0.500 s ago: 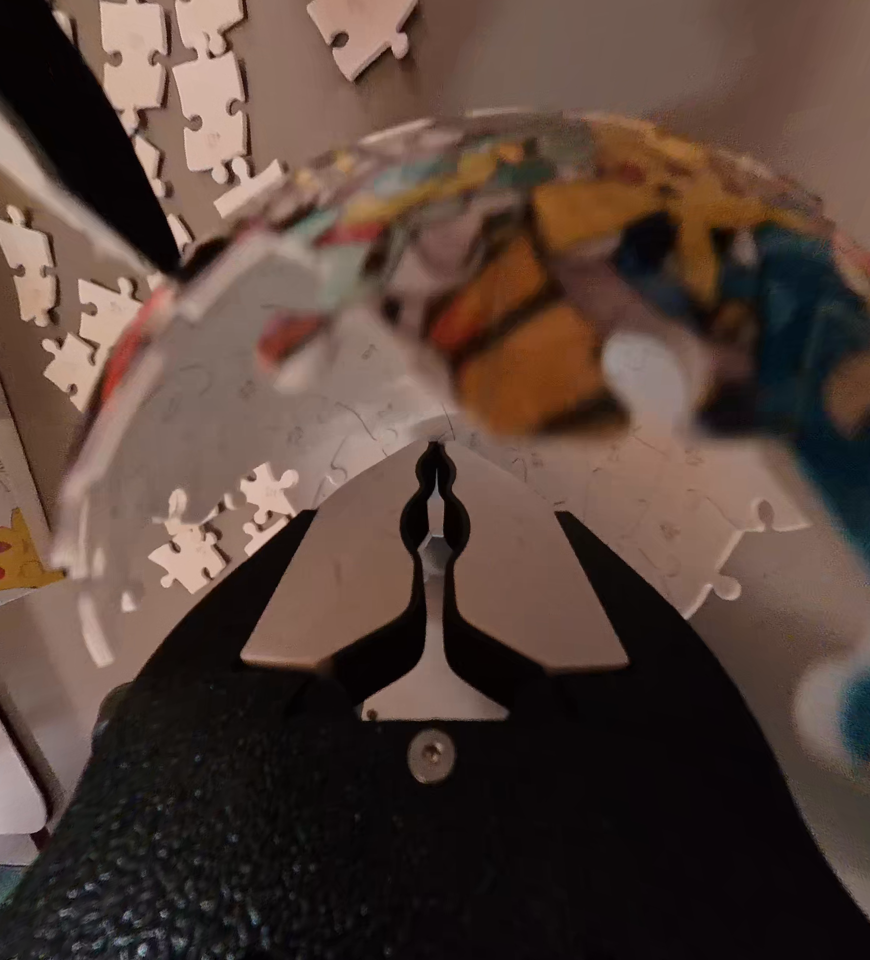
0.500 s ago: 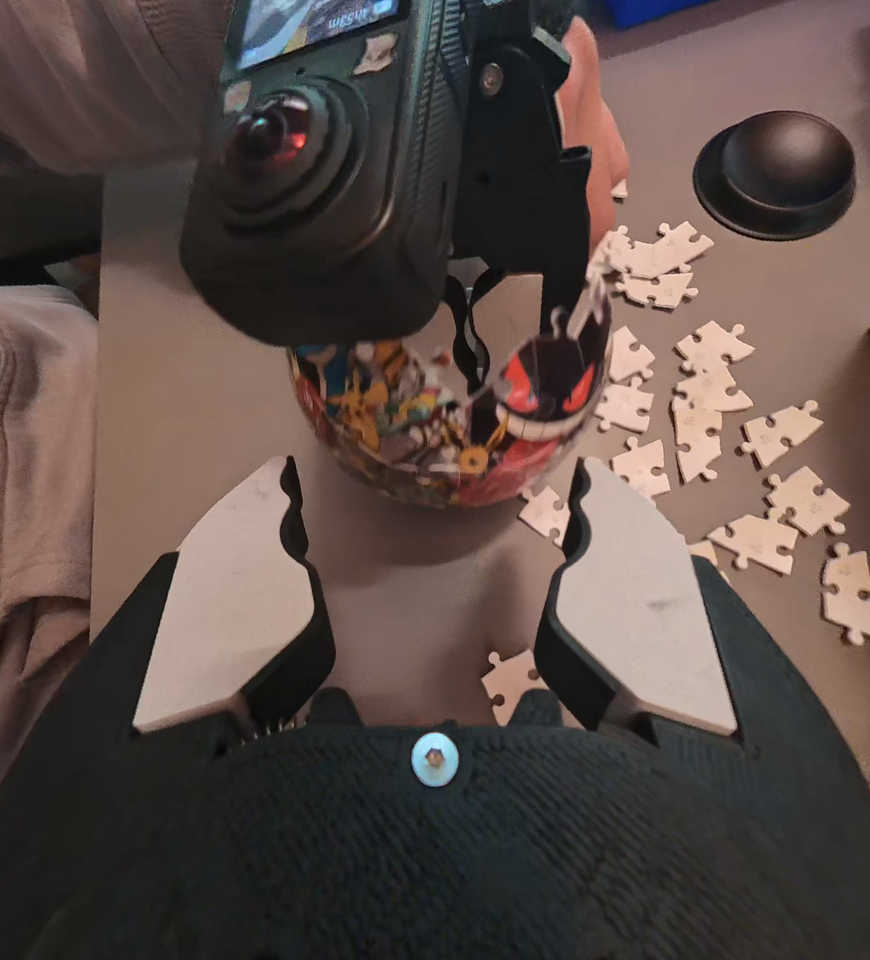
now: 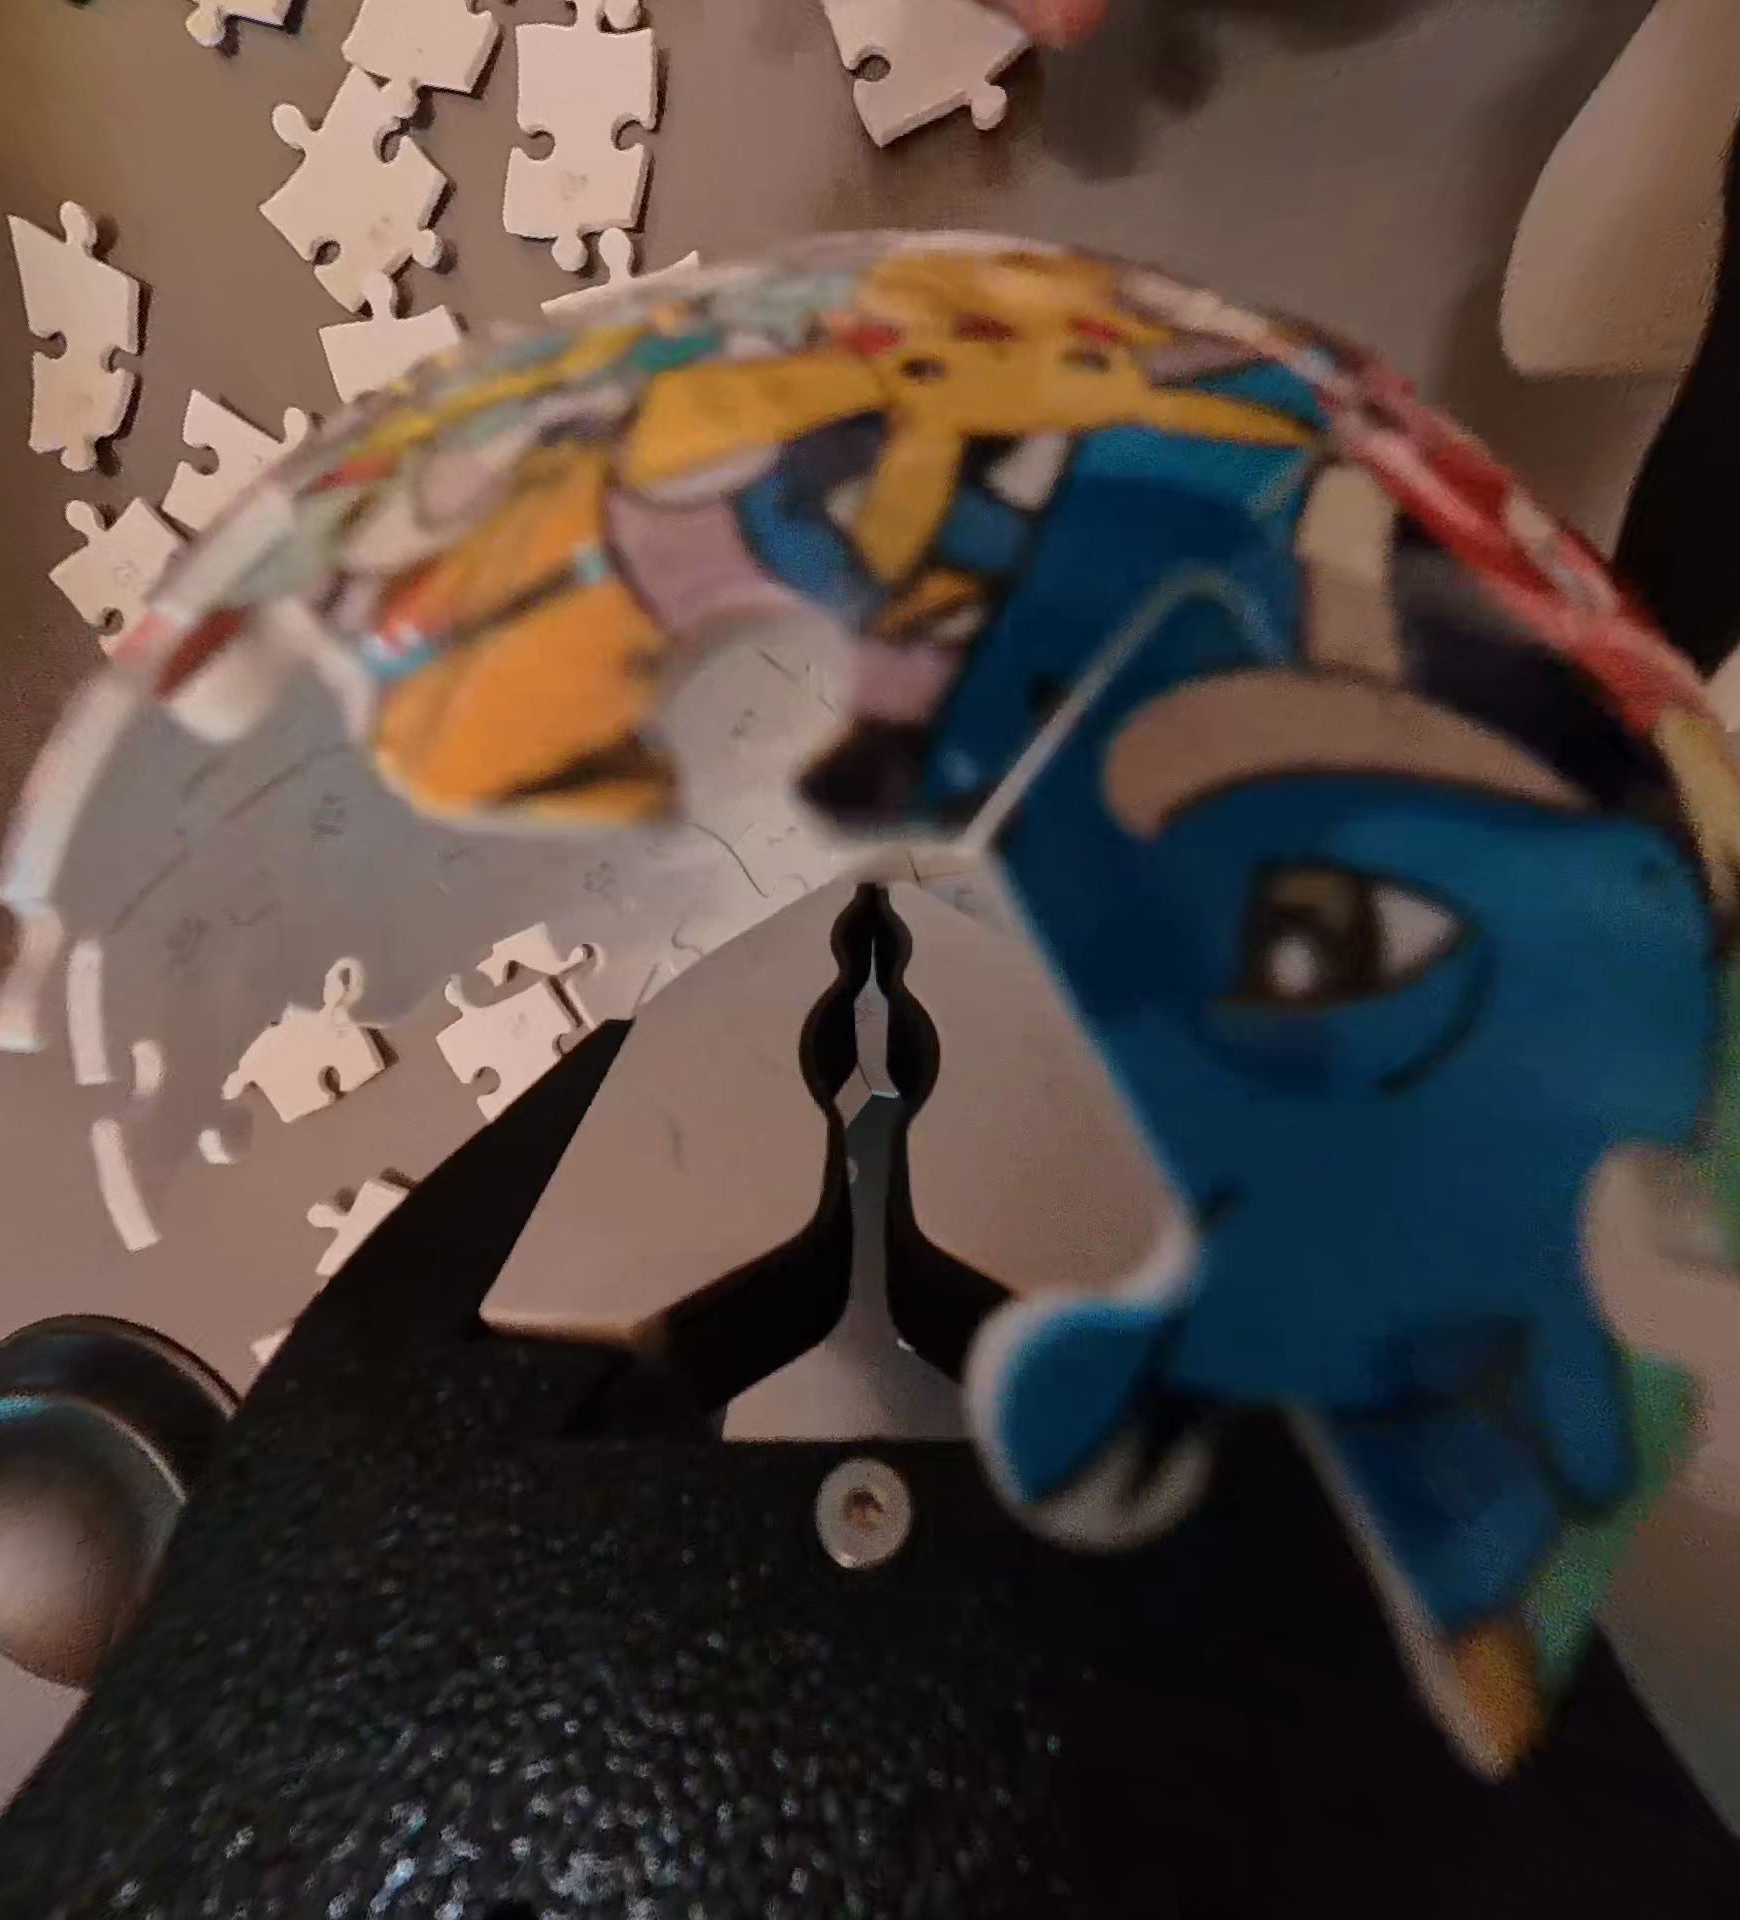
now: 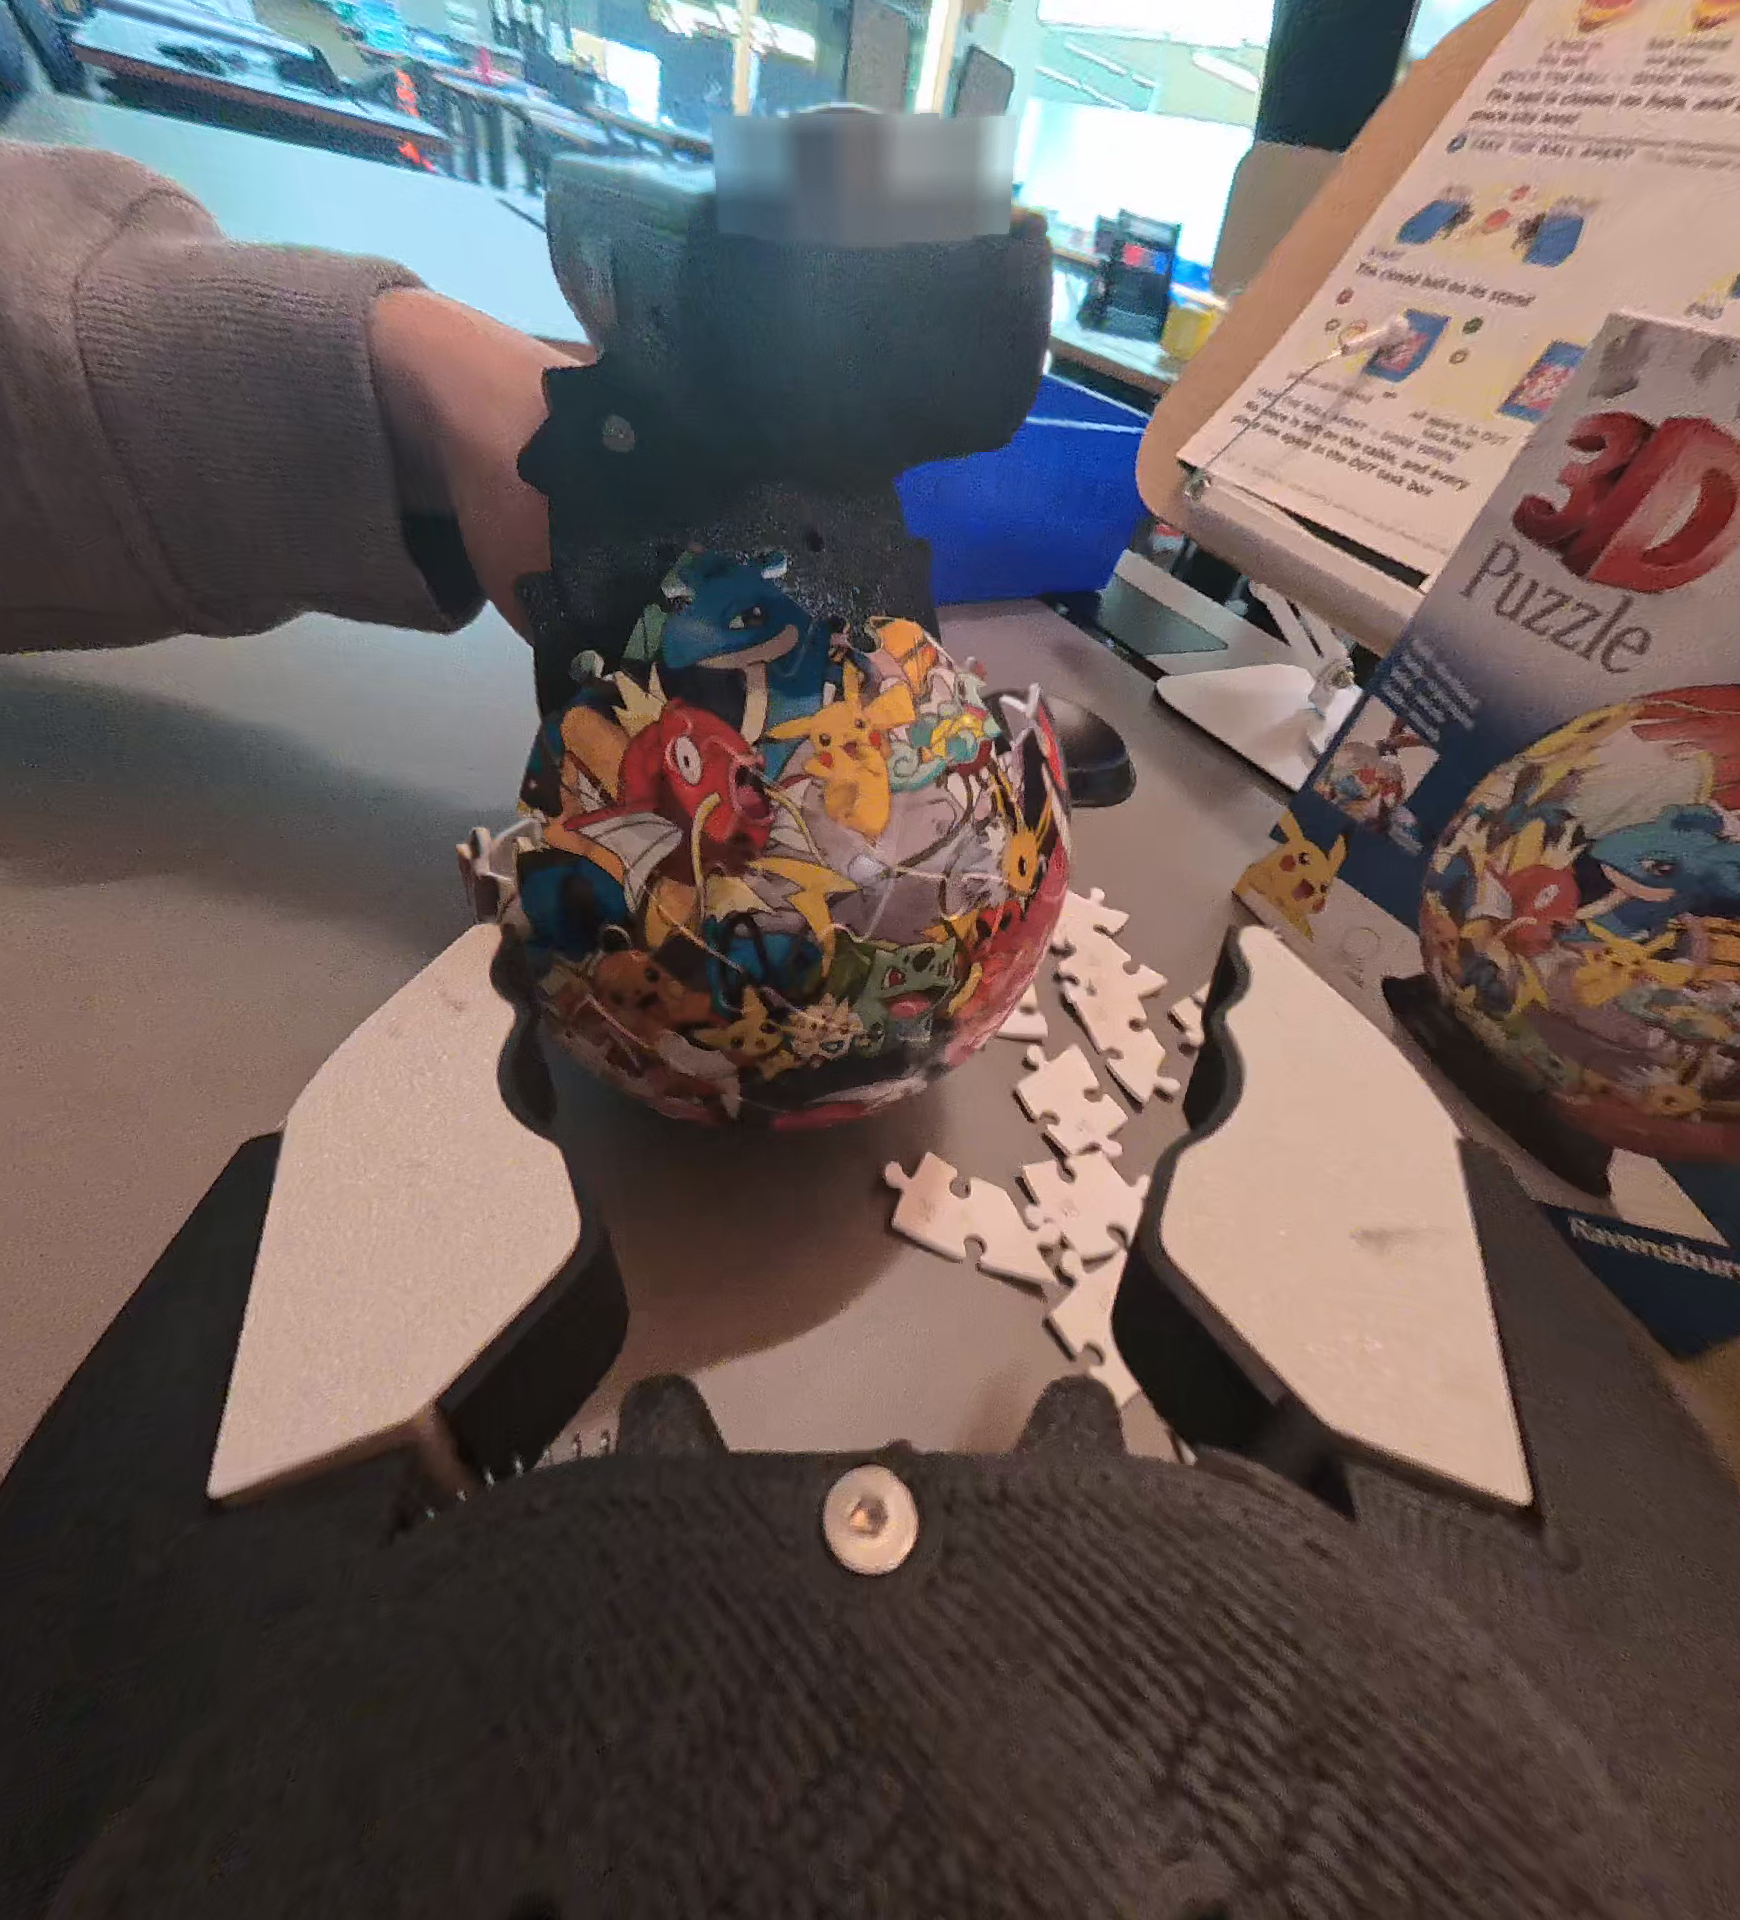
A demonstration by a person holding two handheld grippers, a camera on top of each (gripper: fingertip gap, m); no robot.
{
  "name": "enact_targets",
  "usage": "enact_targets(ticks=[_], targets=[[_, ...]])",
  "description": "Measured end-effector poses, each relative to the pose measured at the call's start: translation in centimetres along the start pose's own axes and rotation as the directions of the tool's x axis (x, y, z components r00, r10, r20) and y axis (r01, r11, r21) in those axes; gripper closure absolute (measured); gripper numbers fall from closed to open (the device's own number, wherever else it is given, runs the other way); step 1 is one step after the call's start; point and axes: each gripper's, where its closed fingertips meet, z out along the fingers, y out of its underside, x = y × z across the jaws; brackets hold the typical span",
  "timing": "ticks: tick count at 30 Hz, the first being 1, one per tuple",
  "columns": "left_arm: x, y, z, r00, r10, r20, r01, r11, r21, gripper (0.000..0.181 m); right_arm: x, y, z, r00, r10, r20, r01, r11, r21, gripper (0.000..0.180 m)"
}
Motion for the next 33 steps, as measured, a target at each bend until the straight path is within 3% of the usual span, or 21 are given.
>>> enact_targets(ticks=[1, 3, 9, 26, 33], targets=[[0.0, 0.0, 0.0, 1.000, -0.013, 0.000, 0.013, 1.000, 0.007, 0.181, 0.0, -0.2, 0.2, 1.000, -0.010, 0.018, 0.010, 1.000, 0.026, 0.059], [0.0, 0.0, 0.0, 0.999, -0.033, 0.002, 0.033, 0.999, 0.018, 0.181, -0.7, -0.8, 0.3, 0.994, -0.077, 0.075, 0.071, 0.994, 0.082, 0.060], [0.0, -0.3, 0.1, 0.998, -0.056, -0.011, 0.057, 0.998, 0.042, 0.181, -1.9, 1.0, 0.9, 0.957, -0.186, 0.221, 0.191, 0.982, 0.000, 0.062], [0.1, -0.8, 0.3, 0.995, -0.099, -0.024, 0.100, 0.994, 0.048, 0.181, -0.8, 1.8, 2.3, 0.832, -0.551, 0.071, 0.548, 0.835, 0.053, 0.058], [0.4, -2.6, 1.0, 0.997, -0.081, -0.011, 0.081, 0.992, 0.094, 0.181, -0.2, 2.0, 0.5, 0.787, -0.608, 0.109, 0.612, 0.790, -0.015, 0.065]])
